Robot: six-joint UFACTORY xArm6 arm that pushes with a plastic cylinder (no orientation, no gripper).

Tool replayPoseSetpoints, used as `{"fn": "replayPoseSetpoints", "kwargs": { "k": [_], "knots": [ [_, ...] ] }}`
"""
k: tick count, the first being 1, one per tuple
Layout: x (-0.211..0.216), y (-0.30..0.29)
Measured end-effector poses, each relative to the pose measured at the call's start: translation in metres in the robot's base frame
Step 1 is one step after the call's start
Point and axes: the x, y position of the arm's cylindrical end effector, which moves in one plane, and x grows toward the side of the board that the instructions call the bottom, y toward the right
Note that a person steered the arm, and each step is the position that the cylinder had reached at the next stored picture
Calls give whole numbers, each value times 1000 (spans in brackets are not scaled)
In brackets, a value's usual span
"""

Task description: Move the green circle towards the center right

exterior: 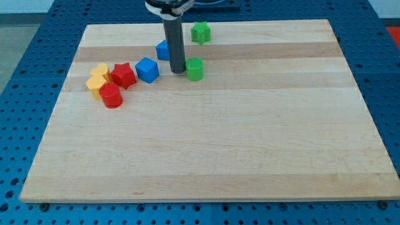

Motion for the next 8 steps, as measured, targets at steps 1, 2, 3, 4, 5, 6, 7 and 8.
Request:
{"fn": "replayPoseSetpoints", "kwargs": {
  "k": [1,2,3,4,5,6,7,8],
  "knots": [
    [11,20],
    [11,46],
    [11,69],
    [8,82],
    [3,92],
    [-11,93],
    [-23,98],
    [-23,123]
  ]
}}
